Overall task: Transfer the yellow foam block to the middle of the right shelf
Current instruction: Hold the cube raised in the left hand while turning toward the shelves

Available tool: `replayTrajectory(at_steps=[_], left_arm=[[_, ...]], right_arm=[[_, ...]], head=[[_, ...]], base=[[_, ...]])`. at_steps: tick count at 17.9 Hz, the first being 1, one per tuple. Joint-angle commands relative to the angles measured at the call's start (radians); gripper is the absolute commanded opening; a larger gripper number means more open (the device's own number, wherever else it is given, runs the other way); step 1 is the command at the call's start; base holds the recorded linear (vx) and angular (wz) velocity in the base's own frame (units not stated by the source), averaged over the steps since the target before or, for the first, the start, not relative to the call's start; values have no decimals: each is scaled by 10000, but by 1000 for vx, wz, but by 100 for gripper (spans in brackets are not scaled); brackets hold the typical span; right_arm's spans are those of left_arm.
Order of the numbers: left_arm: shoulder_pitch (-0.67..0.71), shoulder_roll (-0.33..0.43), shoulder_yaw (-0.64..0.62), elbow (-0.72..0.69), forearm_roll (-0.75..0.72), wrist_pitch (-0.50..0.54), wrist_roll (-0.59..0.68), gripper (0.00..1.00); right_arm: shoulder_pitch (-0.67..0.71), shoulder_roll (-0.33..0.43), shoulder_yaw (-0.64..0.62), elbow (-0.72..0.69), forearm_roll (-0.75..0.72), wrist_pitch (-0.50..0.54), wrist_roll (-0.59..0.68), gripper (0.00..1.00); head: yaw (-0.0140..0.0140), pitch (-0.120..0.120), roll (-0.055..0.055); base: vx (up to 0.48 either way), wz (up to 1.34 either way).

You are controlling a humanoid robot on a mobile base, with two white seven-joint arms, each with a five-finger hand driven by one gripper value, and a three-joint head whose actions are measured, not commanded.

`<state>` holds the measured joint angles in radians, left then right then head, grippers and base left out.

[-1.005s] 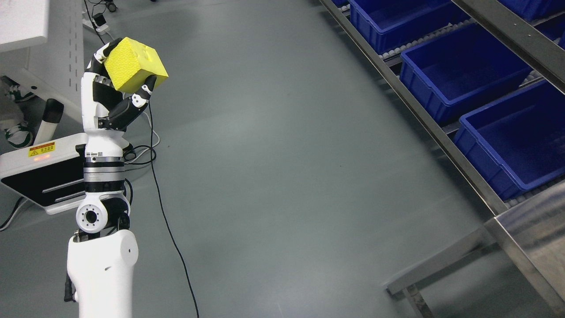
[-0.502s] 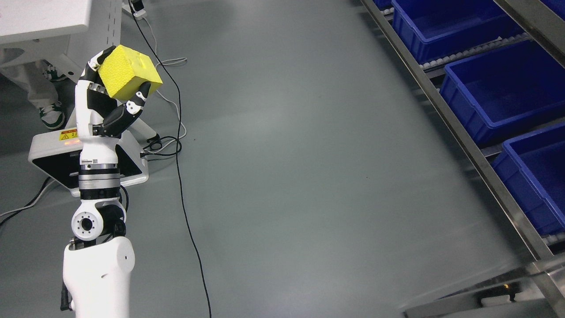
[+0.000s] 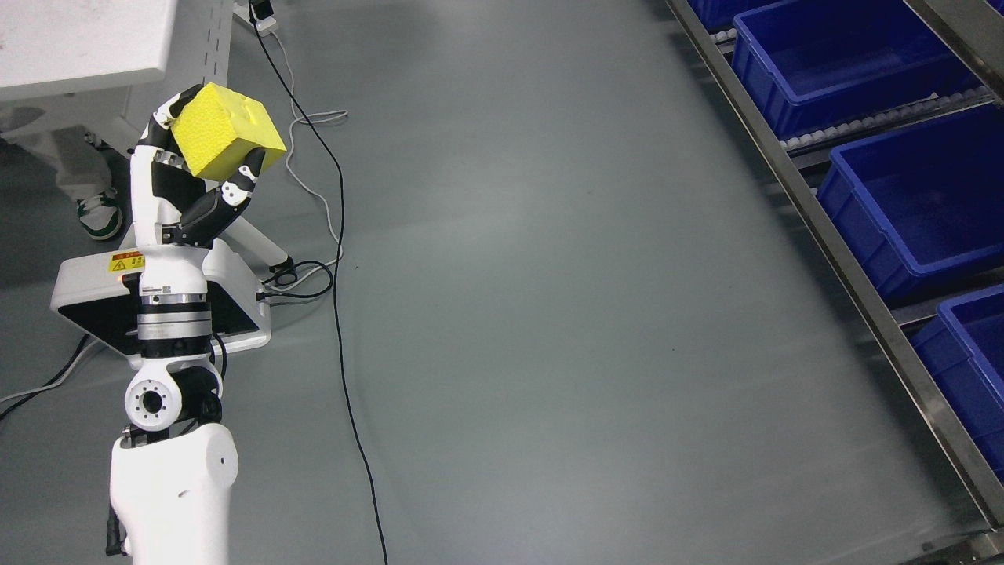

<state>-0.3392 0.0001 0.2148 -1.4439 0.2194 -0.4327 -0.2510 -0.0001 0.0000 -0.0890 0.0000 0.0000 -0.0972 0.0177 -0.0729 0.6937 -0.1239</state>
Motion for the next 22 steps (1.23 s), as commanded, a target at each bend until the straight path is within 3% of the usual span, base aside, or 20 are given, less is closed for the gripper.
replayTrajectory(at_steps=[1, 22], left_arm=[[17, 174, 0, -87, 0, 2, 9, 34], [32, 174, 46, -241, 0, 17, 9, 33]], right_arm=[[-30, -175, 0, -174, 0, -10, 7, 100], [-30, -175, 0, -174, 0, 5, 7, 100]], head=[[0, 0, 0], [0, 0, 0]], base=[[271, -119], [380, -232]])
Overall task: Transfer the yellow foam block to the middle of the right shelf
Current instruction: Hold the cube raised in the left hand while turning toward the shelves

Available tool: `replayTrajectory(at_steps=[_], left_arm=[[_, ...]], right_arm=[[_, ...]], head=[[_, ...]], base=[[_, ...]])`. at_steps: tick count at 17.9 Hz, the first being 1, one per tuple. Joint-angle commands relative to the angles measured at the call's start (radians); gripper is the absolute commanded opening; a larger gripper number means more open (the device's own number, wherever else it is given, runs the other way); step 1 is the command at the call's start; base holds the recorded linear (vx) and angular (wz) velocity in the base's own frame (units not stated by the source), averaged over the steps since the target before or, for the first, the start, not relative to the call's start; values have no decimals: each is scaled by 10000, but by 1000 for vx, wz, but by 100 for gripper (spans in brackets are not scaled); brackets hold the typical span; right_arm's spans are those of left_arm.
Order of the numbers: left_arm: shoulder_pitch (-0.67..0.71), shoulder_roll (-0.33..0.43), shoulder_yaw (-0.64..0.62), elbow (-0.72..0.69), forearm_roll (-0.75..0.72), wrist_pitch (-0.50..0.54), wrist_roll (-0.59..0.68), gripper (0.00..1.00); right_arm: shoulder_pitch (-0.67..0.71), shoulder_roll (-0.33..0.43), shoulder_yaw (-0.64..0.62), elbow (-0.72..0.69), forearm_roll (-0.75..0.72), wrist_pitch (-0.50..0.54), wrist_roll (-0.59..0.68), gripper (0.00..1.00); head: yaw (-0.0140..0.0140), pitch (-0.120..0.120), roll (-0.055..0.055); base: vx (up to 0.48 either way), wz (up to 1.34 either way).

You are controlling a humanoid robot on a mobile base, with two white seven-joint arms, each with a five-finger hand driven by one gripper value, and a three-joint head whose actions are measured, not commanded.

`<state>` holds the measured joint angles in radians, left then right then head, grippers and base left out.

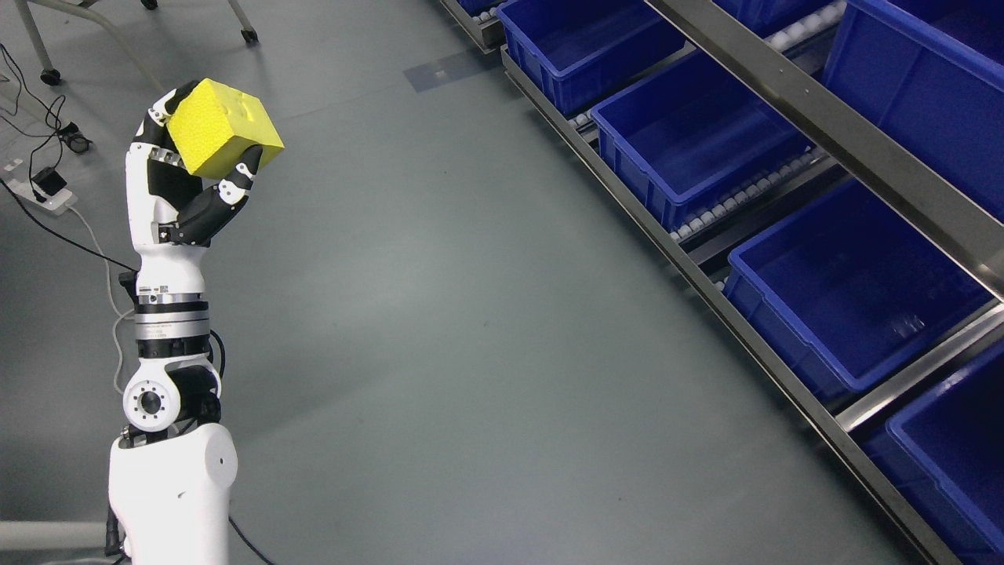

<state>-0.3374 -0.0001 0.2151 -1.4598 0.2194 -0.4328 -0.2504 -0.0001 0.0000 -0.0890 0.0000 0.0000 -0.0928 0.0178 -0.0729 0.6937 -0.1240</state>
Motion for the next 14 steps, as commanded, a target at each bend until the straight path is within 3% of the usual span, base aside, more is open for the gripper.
replayTrajectory(at_steps=[1, 14], left_arm=[[-1, 175, 42, -97, 0, 2, 3, 33], [14, 175, 58, -144, 0, 33, -12, 33]], right_arm=[[-30, -175, 0, -175, -15, -38, 6, 100], [-30, -175, 0, -175, 0, -38, 6, 100]], head=[[0, 0, 0], [0, 0, 0]], base=[[467, 57], [440, 112]])
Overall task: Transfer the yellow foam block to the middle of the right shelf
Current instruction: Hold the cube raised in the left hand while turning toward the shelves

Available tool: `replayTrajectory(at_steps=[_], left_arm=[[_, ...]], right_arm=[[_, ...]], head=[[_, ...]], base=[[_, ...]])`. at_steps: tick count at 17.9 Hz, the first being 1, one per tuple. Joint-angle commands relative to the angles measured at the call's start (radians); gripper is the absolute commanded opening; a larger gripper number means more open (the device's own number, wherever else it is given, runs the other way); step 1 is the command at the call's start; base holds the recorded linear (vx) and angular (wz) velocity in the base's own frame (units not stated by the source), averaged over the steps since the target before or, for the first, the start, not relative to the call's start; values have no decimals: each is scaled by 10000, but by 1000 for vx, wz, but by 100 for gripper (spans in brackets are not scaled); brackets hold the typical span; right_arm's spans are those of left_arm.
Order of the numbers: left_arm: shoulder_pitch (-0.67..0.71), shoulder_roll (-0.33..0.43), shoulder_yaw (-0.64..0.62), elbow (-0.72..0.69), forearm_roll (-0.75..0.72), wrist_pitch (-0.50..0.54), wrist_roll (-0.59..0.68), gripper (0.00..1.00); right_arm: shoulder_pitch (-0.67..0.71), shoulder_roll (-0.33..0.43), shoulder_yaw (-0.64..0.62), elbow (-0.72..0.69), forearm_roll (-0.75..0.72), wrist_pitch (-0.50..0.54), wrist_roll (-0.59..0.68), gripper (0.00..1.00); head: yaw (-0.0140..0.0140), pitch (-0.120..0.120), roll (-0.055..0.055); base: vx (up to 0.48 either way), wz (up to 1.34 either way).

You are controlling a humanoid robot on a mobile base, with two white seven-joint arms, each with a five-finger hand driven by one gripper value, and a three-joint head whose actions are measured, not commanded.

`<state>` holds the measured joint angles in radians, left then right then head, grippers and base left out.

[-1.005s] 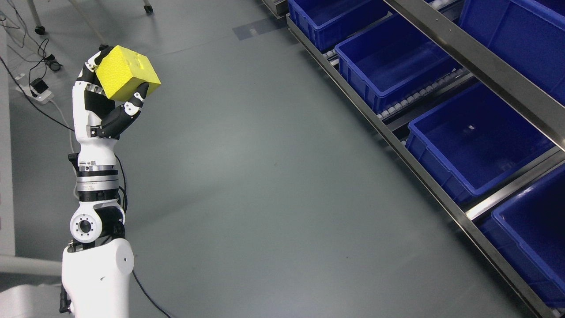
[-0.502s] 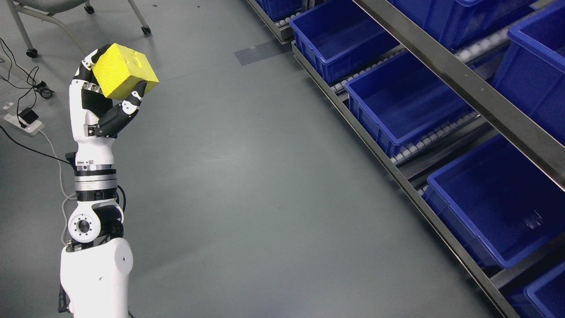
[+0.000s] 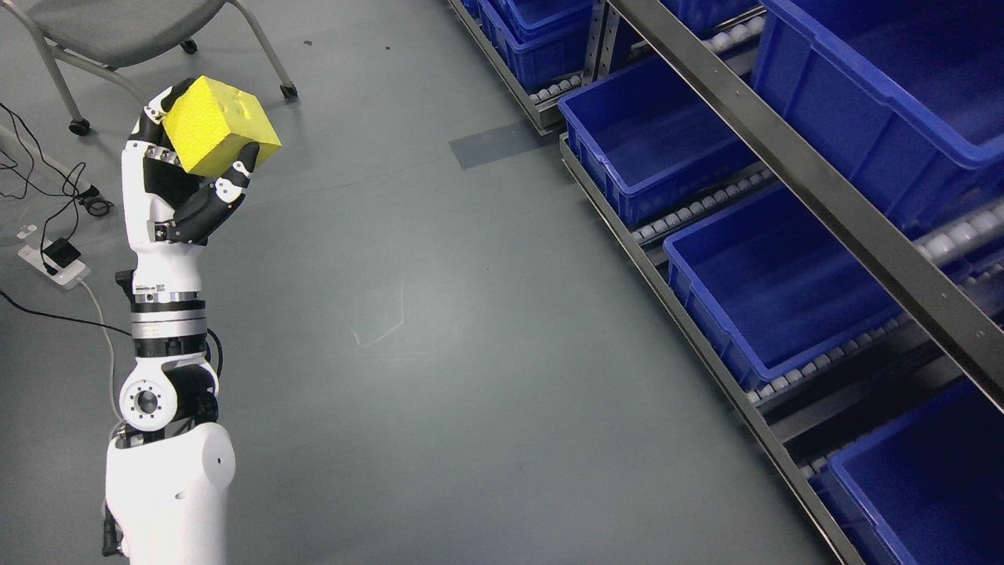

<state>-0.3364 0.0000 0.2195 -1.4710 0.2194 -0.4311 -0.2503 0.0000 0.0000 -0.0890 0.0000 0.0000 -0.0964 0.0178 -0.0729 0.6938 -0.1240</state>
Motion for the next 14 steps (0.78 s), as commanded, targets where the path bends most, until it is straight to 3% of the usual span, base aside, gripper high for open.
replayTrajectory(at_steps=[1, 9, 14], left_arm=[[5, 175, 14, -31, 0, 16, -12, 33], [5, 175, -522, -93, 0, 0, -12, 33], [5, 175, -523, -108, 0, 0, -12, 33]], right_arm=[[-15, -175, 0, -175, 0, -3, 6, 100], [-31, -175, 0, -175, 0, -3, 6, 100], [-15, -175, 0, -175, 0, -3, 6, 100]], head=[[0, 0, 0], [0, 0, 0], [0, 0, 0]], base=[[432, 115], [372, 57], [226, -546]])
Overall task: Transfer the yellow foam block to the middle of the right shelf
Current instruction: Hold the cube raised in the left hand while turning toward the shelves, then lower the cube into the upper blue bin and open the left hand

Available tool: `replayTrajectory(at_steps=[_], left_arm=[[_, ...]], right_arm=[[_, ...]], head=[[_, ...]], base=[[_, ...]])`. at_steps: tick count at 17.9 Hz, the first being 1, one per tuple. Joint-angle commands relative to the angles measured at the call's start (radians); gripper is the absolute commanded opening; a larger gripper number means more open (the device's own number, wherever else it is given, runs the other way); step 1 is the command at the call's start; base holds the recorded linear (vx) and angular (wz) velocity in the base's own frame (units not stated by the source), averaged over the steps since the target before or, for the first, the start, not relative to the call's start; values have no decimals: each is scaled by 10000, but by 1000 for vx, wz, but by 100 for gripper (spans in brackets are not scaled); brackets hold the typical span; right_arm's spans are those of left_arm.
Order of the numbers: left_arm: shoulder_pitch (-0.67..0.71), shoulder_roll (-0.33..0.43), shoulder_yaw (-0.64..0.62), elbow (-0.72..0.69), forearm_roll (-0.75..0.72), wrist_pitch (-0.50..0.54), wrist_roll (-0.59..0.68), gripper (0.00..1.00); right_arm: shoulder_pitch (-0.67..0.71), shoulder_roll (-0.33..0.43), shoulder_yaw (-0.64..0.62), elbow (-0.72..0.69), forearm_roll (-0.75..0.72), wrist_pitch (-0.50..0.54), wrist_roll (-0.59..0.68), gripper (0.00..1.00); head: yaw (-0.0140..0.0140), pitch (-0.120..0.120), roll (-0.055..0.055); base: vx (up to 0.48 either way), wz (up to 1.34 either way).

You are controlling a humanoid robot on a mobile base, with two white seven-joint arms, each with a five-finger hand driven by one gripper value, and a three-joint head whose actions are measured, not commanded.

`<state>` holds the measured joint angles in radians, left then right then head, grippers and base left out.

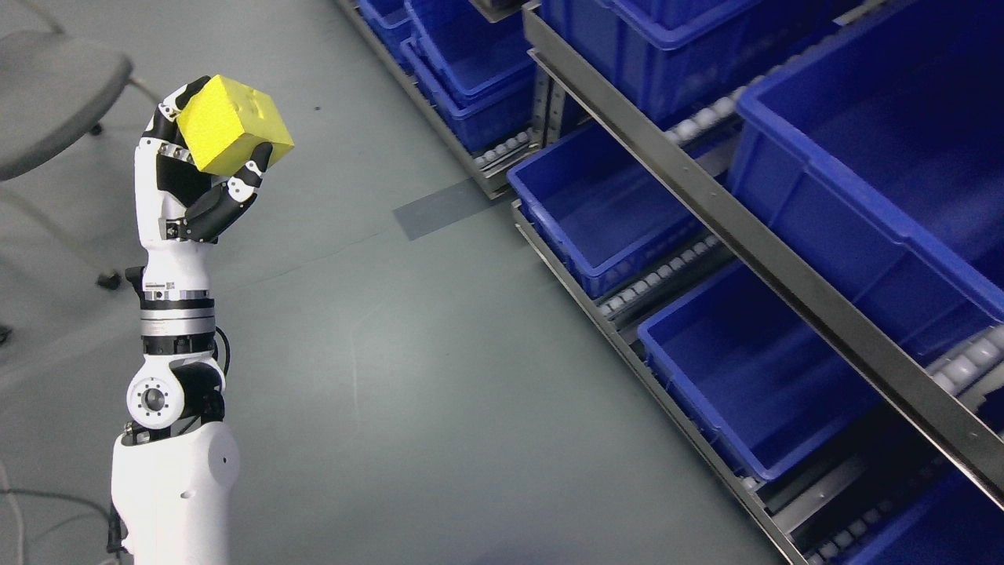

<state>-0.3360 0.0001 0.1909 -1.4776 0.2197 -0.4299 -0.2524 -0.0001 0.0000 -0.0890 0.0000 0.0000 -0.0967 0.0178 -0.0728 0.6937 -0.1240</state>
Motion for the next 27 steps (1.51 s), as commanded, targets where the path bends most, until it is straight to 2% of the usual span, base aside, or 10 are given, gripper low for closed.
replayTrajectory(at_steps=[1, 5, 11, 16, 19, 21, 24, 27], left_arm=[[31, 174, -237, -57, -3, -11, -7, 33], [77, 174, -451, -393, 12, -11, -23, 33], [-122, 174, -1310, -1621, 12, 4, -7, 33], [-1239, 174, -1449, -2082, 12, 631, 237, 33], [-2832, 174, -1479, -2358, 12, 2482, 1675, 32], [-3372, 174, -1526, -2359, 12, 3893, 2001, 32], [-3481, 174, -2106, -2358, 12, 6286, 2063, 33], [-3497, 174, -2507, -2313, 12, 7700, 2491, 33]], right_arm=[[-30, -175, 0, -174, 0, 0, 6, 100], [-30, -175, 0, -174, 0, 0, 6, 100], [-14, -175, 0, -174, -15, 0, 6, 100], [-30, -175, 0, -174, 0, 0, 6, 100], [-30, -175, 0, -174, 0, 0, 6, 100], [-15, -175, 0, -174, 0, 0, 6, 100], [-30, -175, 0, -174, -15, 0, 6, 100], [-30, -175, 0, -174, -15, 0, 6, 100]], head=[[0, 0, 0], [0, 0, 0], [0, 0, 0], [0, 4, 0], [0, 5, 0], [0, 4, 0], [0, 5, 0], [0, 5, 0]], base=[[217, -796], [149, -856], [88, -722], [37, -703], [30, -651], [28, -545], [23, -438], [17, -290]])
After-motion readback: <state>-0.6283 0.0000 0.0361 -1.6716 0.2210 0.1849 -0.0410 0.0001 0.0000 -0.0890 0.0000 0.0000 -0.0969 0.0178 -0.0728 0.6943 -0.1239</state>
